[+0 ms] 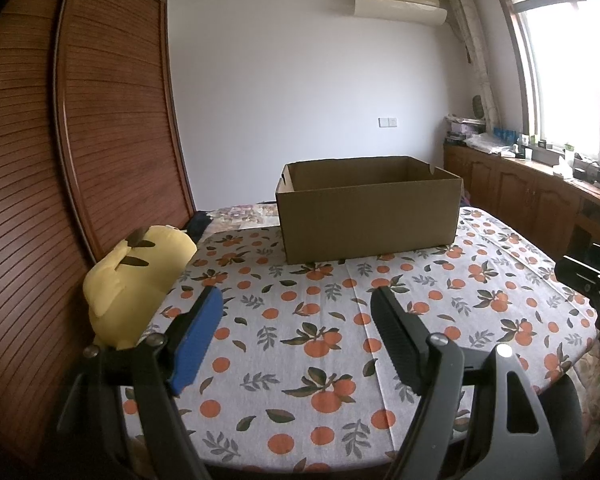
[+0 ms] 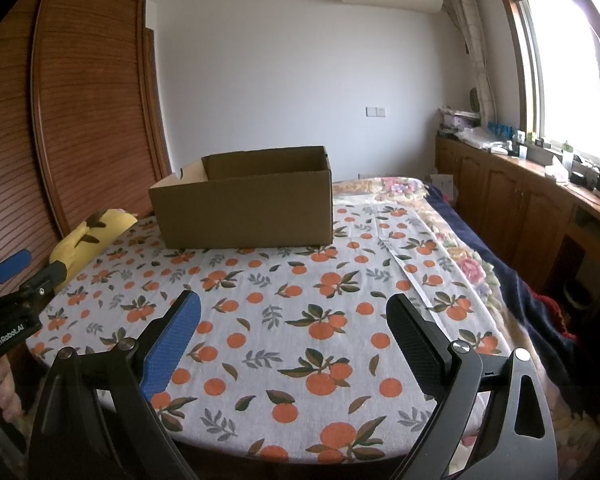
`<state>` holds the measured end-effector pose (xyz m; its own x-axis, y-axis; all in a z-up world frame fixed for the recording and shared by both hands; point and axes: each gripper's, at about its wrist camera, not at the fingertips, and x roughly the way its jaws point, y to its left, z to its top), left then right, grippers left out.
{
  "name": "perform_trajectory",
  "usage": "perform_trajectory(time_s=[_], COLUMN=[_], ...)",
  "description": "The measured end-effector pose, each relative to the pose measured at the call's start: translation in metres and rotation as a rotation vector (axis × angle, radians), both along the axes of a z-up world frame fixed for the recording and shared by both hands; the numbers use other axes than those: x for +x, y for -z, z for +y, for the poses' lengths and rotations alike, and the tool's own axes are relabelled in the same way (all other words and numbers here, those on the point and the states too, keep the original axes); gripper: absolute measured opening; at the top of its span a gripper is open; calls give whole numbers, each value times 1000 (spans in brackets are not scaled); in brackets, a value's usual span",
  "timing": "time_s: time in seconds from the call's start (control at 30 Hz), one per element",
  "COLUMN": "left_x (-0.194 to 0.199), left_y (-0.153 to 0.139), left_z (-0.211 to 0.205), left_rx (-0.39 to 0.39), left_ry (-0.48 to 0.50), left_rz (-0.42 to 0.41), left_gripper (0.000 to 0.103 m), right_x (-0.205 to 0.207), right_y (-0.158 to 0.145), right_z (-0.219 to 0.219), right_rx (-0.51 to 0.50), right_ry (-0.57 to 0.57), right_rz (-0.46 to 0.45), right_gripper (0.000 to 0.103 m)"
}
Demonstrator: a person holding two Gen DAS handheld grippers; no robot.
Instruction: Organize snacks
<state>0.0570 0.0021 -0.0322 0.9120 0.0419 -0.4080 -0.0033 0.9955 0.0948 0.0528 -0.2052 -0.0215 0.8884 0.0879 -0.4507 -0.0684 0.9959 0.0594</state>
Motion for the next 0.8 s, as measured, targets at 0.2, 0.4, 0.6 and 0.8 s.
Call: perform_trajectory(time_s=[0.2,0.4,0.6,0.8], left_x=[0,0,0,0], left_y=[0,0,0,0], left_z=[0,0,-1,0], left_rx=[-3,-4,-4,-4], left_ry=[-1,-2,-2,-2], left_rz=[-4,-4,-4,-3], left_gripper=[77,77,77,77], right_x=[0,0,0,-1], right_y=[0,0,1,1], right_z=[0,0,0,0], right_rx=[0,0,0,0], right_ry=[0,0,0,-1], right_rz=[-1,0,-1,0], right_gripper=[95,95,95,95])
